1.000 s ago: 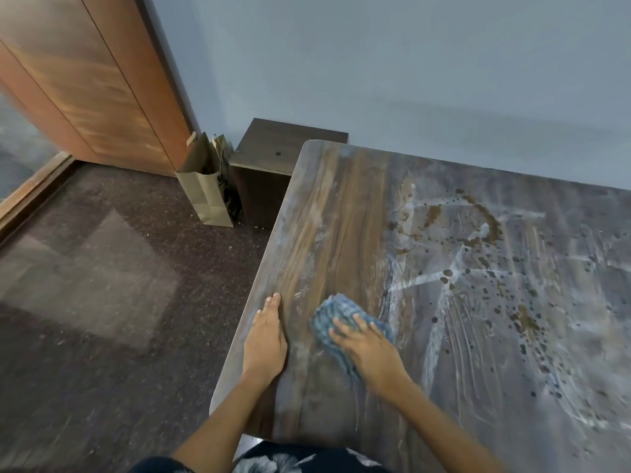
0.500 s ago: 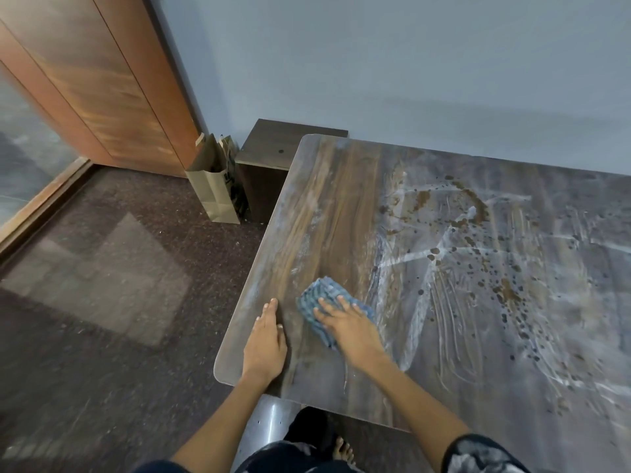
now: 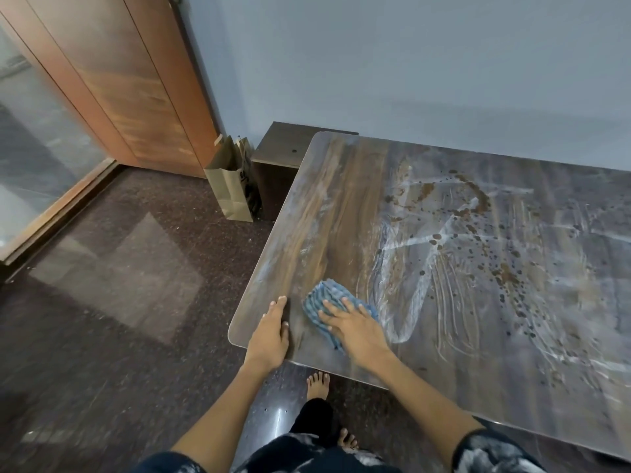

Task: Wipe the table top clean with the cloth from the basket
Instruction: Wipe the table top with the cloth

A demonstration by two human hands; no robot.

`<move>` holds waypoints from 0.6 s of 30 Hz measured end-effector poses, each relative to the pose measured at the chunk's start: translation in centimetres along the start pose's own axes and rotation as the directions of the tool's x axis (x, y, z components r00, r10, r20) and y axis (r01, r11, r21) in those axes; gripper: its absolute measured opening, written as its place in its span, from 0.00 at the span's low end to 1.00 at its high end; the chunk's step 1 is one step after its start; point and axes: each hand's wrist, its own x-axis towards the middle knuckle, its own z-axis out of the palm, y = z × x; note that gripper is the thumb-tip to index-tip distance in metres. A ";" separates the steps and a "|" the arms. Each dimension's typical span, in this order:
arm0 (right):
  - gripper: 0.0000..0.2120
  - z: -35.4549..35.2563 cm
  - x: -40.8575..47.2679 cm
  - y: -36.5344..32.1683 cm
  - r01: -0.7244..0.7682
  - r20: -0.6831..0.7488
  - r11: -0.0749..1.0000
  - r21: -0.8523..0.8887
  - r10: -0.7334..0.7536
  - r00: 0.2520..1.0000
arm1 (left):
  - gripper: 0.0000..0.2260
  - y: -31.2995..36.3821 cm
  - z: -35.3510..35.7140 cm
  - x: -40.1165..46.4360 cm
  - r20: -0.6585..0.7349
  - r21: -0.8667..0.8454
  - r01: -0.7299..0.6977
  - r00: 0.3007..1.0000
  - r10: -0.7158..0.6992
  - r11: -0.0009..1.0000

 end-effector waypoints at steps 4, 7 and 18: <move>0.21 -2.3 1.9 0.4 -0.158 -0.038 0.987 -0.009 0.158 0.987 | 0.25 0.1 -0.1 -1.1 0.049 -0.036 0.045 0.998 -0.044 0.998; 0.20 -2.1 3.4 -2.5 -0.145 -0.085 0.988 0.045 0.149 0.985 | 0.27 0.1 -0.3 -1.3 0.098 -0.024 0.057 0.994 -0.054 0.998; 0.21 0.7 -3.9 -0.2 -0.052 0.006 0.998 0.019 0.052 0.999 | 0.26 -0.1 -0.3 -2.2 0.084 -0.073 0.061 0.995 -0.055 0.995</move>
